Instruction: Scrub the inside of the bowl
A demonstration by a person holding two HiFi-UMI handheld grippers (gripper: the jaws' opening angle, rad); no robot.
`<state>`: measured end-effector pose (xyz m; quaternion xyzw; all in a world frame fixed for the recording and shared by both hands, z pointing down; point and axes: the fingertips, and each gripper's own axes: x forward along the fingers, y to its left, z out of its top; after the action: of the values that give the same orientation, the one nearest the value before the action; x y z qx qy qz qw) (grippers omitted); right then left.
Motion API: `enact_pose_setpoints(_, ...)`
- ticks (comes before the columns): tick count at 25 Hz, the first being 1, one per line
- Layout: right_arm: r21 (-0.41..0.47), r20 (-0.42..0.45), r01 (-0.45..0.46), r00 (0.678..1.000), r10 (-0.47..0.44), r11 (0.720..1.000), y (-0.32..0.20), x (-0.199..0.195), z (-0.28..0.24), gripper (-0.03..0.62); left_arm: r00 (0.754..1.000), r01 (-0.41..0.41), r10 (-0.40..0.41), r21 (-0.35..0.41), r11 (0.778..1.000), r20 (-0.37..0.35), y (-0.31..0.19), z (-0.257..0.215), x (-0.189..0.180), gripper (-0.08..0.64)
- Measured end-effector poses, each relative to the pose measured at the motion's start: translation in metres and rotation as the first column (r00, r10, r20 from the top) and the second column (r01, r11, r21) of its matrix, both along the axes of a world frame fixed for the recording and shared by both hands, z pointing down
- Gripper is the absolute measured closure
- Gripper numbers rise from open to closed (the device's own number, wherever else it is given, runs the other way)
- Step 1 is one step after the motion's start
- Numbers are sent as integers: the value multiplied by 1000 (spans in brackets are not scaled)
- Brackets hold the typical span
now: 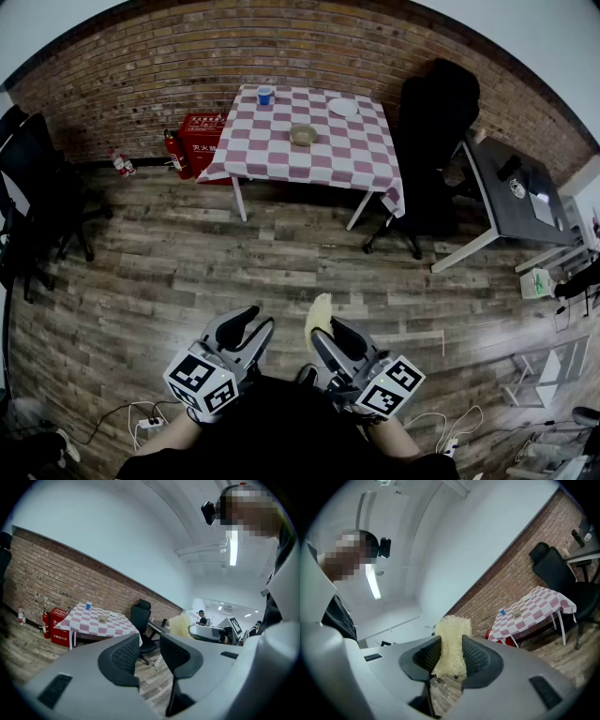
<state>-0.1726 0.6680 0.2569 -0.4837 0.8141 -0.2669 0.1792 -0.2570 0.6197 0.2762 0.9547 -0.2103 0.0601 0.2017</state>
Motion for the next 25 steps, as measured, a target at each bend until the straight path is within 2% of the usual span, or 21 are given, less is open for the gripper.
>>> enact_pose_setpoints(11, 10, -48, 39, 998, -39, 999, -6, -17, -6, 443, 1000, -11, 11, -11, 1000, 4, -10, -1, -7, 414)
enact_pose_setpoints(20, 28, -86, 12, 996, -9, 1000, -14, -18, -10, 442, 1000, -22, 22, -2, 1000, -8, -19, -3, -8, 414)
enact_pose_setpoints(22, 35, -124, -18, 992, 22, 999, -13, -14, -9, 442, 1000, -26, 26, 23, 999, 0, -18, -4, -7, 414)
enact_pose_setpoints(25, 60, -271, -72, 959, 85, 996, -10, -6, -6, 436, 999, -37, 34, 87, 995, 28, -15, -6, -1, 414)
